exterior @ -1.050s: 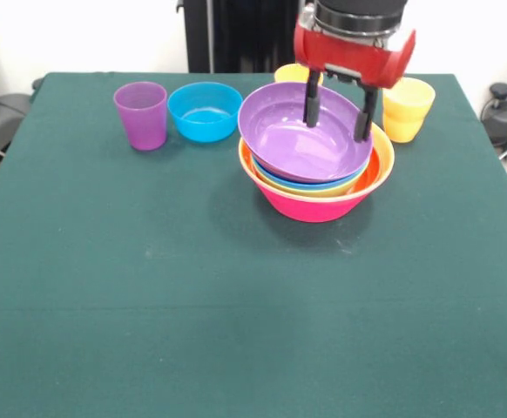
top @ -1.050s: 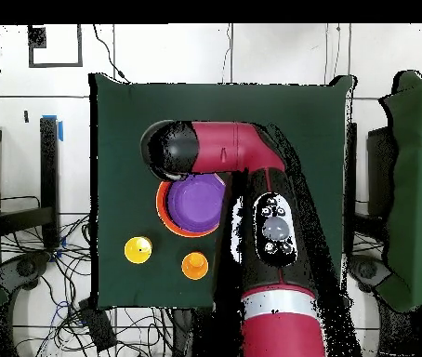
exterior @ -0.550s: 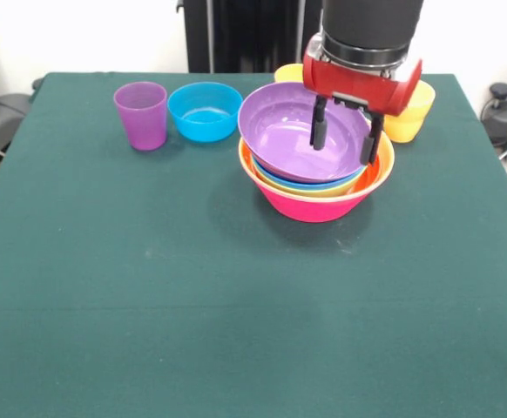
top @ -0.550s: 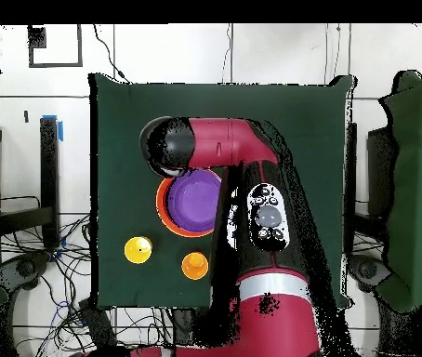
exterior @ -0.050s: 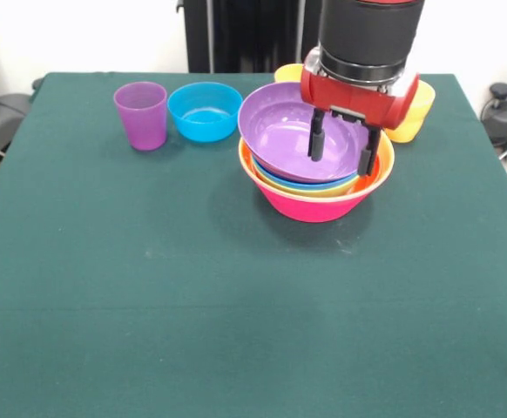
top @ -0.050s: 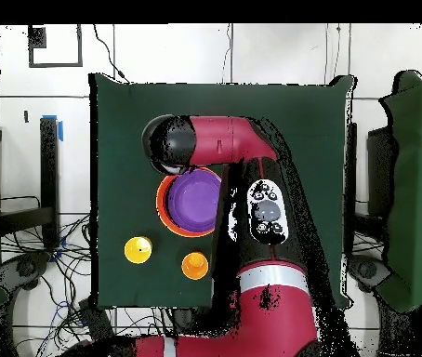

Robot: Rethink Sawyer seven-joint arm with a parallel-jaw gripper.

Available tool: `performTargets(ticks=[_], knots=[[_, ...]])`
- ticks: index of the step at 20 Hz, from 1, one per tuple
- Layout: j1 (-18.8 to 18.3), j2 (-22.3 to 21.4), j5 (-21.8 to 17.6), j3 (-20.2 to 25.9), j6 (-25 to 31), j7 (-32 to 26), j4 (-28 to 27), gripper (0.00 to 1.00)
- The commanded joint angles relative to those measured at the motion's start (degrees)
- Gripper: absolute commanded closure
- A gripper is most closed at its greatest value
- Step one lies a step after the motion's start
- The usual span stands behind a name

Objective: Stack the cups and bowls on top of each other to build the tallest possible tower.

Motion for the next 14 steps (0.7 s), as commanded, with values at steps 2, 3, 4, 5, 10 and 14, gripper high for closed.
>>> performTargets(ticks=[2, 3, 4, 5, 10, 14], knots=[[0.14, 2.2, -3.92, 5.3, 3.06, -10.0, -1.82, 0.0], [0.11, 2.11, -3.85, 5.31, 3.11, -9.99, -1.73, 0.0], [0.11, 2.13, -3.81, 5.34, 3.15, -10.0, -1.76, 0.0], [0.1, 2.14, -3.77, 5.38, 3.2, -10.0, -1.8, 0.0], [0.18, 2.67, -3.97, 5.38, 2.22, -9.7, -1.79, 0.0], [0.04, 2.67, -3.98, 5.49, 2.15, -9.89, -1.72, 0.0]])
